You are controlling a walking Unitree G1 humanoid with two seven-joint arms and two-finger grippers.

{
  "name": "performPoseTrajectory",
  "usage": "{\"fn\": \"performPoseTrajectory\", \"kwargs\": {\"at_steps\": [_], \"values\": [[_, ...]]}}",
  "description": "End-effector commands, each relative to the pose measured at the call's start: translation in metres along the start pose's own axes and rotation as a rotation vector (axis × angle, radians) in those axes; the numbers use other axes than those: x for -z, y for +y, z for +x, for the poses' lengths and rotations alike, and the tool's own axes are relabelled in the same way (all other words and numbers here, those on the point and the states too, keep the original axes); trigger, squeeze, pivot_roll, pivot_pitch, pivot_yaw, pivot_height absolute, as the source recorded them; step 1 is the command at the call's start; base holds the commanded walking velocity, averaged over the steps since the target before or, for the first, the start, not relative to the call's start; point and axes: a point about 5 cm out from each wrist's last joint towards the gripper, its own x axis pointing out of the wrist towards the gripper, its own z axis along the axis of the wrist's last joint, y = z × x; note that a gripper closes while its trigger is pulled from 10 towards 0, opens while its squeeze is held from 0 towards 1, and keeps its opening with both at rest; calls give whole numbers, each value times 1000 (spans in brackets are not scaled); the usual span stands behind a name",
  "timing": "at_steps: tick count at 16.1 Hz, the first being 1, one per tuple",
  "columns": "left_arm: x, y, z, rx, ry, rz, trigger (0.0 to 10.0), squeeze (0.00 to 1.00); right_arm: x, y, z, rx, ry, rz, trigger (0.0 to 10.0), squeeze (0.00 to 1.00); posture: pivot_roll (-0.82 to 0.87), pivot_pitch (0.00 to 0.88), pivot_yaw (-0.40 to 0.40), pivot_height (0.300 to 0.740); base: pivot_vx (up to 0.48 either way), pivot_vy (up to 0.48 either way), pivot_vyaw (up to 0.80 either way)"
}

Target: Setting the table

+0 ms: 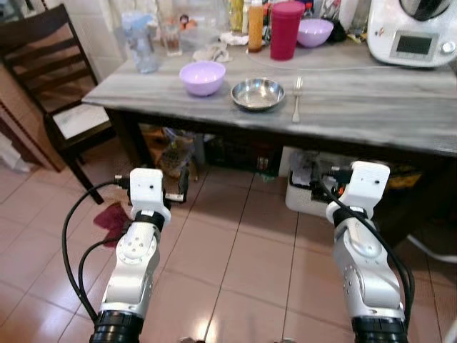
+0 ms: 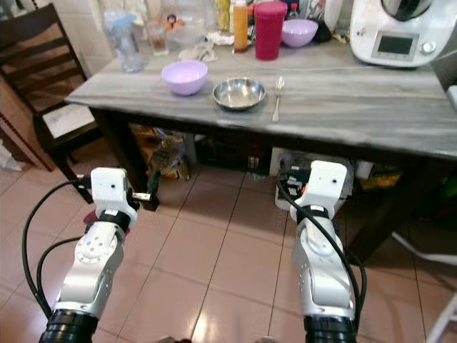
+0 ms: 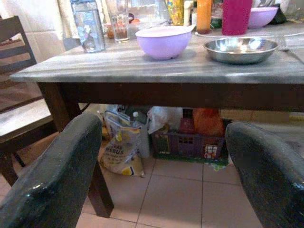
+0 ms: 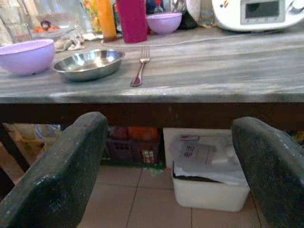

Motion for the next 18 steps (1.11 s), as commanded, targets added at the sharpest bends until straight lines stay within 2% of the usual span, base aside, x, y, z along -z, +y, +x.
{"fn": "performPoseTrajectory", "kwargs": {"at_steps": [1, 4, 6, 11, 15, 18], "values": [[1, 3, 0, -10, 10, 17, 10000, 0, -2, 2, 0, -6, -5, -1, 10000, 0, -207, 28, 71, 740, -266, 0, 0], [1, 3, -1, 19, -1, 44, 10000, 0, -2, 3, 0, -7, -8, 0, 10000, 0, -205, 30, 69, 740, 0, 0, 0], [-1, 3, -1, 32, -18, 15, 10000, 0, -3, 3, 0, -6, -10, 0, 10000, 0, -206, 31, 71, 740, 0, 0, 0], [-9, 3, 2, 63, -51, 2, 10000, 0, -5, 4, 1, -6, -18, -3, 10000, 0, -210, 31, 75, 740, 0, 0, 0], [-8, 3, 1, 76, -50, 0, 10000, 0, -3, 4, 0, -2, -12, -4, 10000, 0, -208, 38, 79, 740, 0, 0, -634], [-9, 2, 1, 82, -48, -7, 10000, 0, -2, 5, -2, -6, -10, 4, 10000, 0, -206, 40, 79, 740, 0, -252, -458]]}}
